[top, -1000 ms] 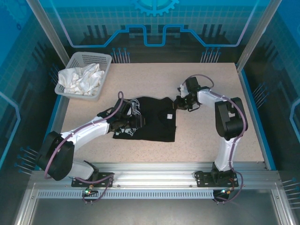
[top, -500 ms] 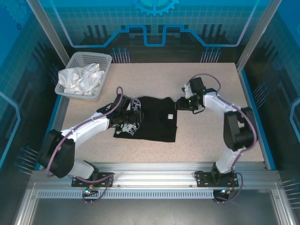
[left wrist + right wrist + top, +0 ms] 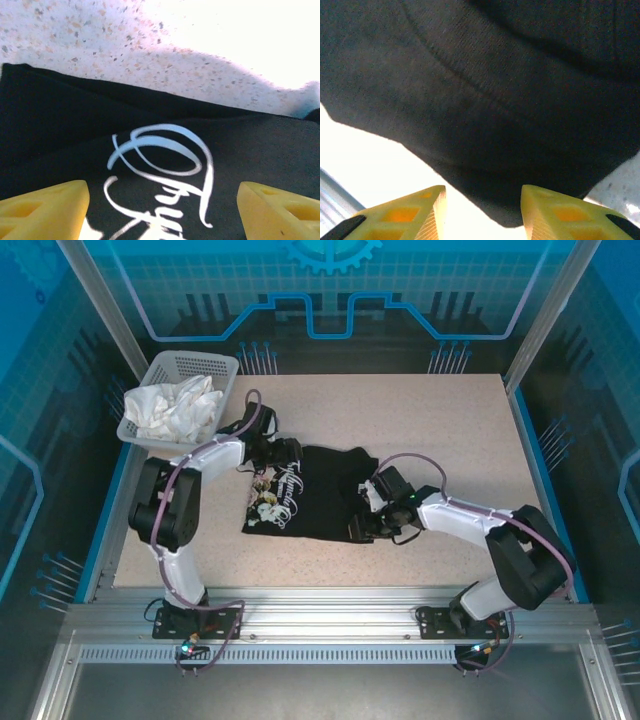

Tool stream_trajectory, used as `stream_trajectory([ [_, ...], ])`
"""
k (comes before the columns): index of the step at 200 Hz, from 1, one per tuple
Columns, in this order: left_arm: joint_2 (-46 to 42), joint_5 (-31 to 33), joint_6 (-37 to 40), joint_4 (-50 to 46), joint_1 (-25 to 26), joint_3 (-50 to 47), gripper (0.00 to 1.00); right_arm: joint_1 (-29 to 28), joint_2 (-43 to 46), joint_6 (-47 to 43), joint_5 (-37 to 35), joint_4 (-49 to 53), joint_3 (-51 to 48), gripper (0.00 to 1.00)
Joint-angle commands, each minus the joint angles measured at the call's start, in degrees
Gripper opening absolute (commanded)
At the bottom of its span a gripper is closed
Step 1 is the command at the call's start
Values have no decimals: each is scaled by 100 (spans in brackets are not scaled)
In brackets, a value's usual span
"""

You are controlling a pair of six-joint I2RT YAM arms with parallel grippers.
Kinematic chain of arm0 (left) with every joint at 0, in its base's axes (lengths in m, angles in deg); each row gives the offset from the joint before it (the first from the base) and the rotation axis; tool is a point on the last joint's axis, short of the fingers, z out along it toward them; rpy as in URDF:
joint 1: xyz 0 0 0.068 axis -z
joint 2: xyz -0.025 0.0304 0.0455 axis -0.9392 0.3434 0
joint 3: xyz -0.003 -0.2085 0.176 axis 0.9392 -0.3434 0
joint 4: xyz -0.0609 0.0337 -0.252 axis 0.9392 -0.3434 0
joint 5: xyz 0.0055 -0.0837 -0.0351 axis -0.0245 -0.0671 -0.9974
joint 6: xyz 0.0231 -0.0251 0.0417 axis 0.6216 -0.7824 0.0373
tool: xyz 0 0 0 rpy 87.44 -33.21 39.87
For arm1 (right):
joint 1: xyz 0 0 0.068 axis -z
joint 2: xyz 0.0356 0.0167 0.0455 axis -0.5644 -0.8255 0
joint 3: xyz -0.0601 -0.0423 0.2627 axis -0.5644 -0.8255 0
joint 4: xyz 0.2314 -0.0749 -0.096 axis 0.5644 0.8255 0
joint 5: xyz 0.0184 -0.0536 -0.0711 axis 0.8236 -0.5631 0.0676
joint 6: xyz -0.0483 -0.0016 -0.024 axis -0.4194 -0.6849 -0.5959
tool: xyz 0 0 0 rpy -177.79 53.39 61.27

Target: Fold the inside-out t-shirt

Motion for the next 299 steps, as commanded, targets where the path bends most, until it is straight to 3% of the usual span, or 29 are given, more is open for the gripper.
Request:
stream_trajectory([
  [1, 91, -398, 187, -271, -220, -111, 78, 239, -472, 149, -317, -132, 276, 44],
  [30, -411, -429, 214, -173, -217, -964, 78, 763, -1097, -217, -636, 147, 1020, 44],
  [60, -1596, -454, -296, 346, 95, -2561, 78, 1242, -1863, -532, -672, 227, 2163, 43],
  [68, -1960, -457, -533, 528, 346, -2978, 78, 1304, -2190, -652, -588, 249, 2612, 43],
  [88, -2595, -356, -1228, 1124, 1533, -3708, 79, 1284, -3226, -1047, -61, 651, 4308, 43],
  [105, -2697, -517, -1606, 1500, 2384, -3694, 80, 1188, -3814, -1503, 186, 1182, 5608, 43],
  [120, -2914, -442, -1513, 1289, 2655, -3425, 80, 1161, -3754, -1824, 77, 1475, 5990, 44],
  [140, -3505, 135, -1112, 936, 2526, -3238, 82, 1218, -3056, -2094, -234, 1328, 5333, 48],
  [151, -3725, 204, -975, 940, 2164, -3229, 84, 1298, -2650, -2084, -221, 1108, 4772, 51],
  [173, -3419, -498, -1045, 1008, 1040, -3049, 82, 1221, -2053, -1867, 234, 667, 3741, 54],
  [183, -3120, -700, -988, 1045, 803, -2863, 82, 1133, -1924, -1705, 466, 426, 3403, 55],
  [207, -2373, -940, -844, 1239, 700, -2403, 81, 1015, -1970, -1239, 936, -27, 2911, 56],
  [242, -1584, -801, -691, 1197, 590, -2231, 80, 1134, -2413, -1147, 822, 105, 2782, 55],
  [299, -1621, -186, -306, 1053, 287, -2607, 79, 1473, -2323, -1419, 908, 347, 2764, 54],
])
